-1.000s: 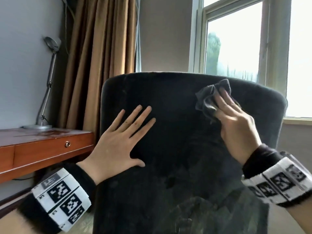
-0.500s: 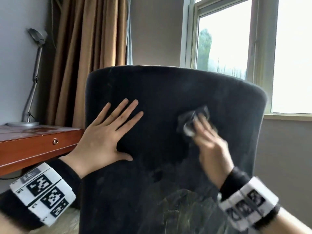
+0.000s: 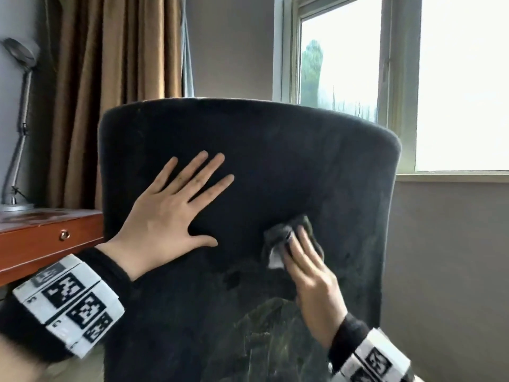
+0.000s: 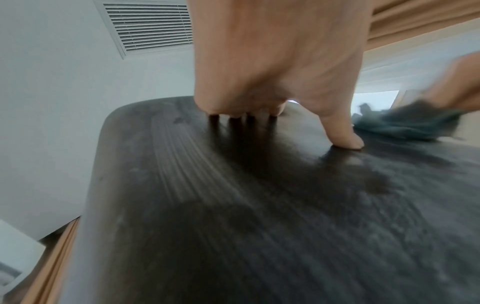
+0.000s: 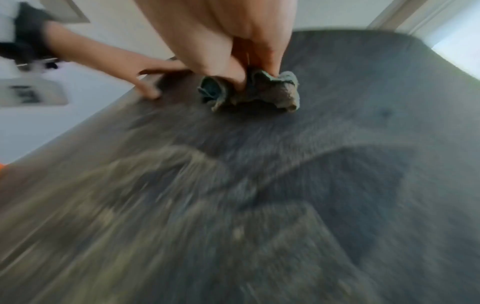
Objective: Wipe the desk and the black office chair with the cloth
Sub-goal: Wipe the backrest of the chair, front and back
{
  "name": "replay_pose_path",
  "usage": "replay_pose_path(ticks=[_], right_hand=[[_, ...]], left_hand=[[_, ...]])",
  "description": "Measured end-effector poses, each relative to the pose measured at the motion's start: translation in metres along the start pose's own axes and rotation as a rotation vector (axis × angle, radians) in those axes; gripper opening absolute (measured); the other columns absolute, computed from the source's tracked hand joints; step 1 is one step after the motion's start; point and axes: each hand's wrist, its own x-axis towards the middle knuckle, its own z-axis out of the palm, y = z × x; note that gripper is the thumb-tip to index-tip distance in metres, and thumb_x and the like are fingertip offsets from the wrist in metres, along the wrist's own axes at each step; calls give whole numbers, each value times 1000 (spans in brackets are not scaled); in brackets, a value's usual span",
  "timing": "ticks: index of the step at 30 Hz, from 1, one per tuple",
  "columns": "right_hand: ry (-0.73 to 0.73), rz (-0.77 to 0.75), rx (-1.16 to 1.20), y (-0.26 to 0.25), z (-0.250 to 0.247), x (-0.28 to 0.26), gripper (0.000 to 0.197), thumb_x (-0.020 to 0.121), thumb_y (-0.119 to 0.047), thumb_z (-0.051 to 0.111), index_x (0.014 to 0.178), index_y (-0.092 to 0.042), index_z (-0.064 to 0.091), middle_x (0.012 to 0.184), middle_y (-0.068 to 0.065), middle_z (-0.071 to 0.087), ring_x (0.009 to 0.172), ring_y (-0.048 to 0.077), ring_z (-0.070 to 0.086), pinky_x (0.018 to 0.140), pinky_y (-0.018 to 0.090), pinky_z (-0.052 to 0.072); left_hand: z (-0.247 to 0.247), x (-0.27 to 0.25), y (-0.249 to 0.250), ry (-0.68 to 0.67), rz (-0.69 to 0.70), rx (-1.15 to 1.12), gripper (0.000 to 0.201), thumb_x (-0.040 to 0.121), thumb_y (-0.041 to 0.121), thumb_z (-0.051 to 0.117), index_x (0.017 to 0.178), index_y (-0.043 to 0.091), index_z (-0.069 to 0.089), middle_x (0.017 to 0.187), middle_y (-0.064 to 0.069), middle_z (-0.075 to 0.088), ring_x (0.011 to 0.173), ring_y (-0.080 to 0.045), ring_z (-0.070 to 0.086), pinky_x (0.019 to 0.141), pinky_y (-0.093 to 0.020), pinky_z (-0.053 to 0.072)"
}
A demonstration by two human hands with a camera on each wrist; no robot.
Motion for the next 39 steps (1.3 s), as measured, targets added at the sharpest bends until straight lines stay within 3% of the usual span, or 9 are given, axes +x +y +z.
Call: replay_pose_path(ticks=[2,7,10,14,20,23,27,33,39], right_hand=[[-69,-72,2,15,-12,0,51,104,-12,16,116,1,64,134,15,51,128,34,44,104,39,37],[117,198,-63,98,-41,88,50,76,19,43,116,-1,65,140,17,46,132,36,39,106,35,39],[137,211,-12,51,-11,45,44,89,13,34,119,-1,63,136,23,47,130,39,41,110,36,34],[-48,-50,40,6,-8,-22,55,104,-15,14,115,1,65,135,15,51,133,29,39,109,36,34],[201,276,-3,98,-37,97,57,72,24,42,120,0,62,140,19,44,132,37,38,110,29,32],[226,294,36,56,-9,61,57,75,19,32,121,1,60,139,22,44,132,38,39,112,31,29],[63,81,89,18,-2,-3,53,79,9,27,118,2,62,139,15,45,132,35,40,110,36,34],[267,323,34,90,-36,117,60,68,28,40,117,2,63,138,19,45,131,38,40,107,28,33],[116,115,60,19,5,-11,48,95,4,19,120,2,61,138,18,47,135,30,37,109,39,36]], left_hand=[[-1,0,0,-7,-8,0,107,65,66,63,152,26,16,161,0,3,148,-19,3,119,-40,0],[-1,-4,-2,6,-15,-25,106,65,64,66,151,25,20,161,0,6,148,-20,4,119,-41,-1],[0,-4,-1,4,-37,-23,109,61,62,72,151,24,22,161,0,6,148,-20,3,119,-40,-1],[-5,-4,8,16,-45,-24,101,67,66,58,151,21,22,161,-4,7,148,-21,5,120,-41,2],[-5,6,13,17,-16,-39,94,72,64,53,150,22,23,160,-2,7,148,-20,5,120,-41,-2],[-4,7,11,3,-13,-30,93,72,65,48,151,23,22,160,-1,8,148,-20,6,120,-41,0],[-4,9,13,-14,-13,-30,92,72,67,43,151,24,21,160,0,8,148,-20,7,119,-43,3],[-5,6,9,-41,-12,-26,90,76,70,35,151,25,19,161,1,6,148,-18,4,120,-40,-2],[-3,2,4,-47,-42,-33,89,75,70,33,151,26,19,161,2,6,148,-17,4,120,-35,-6]])
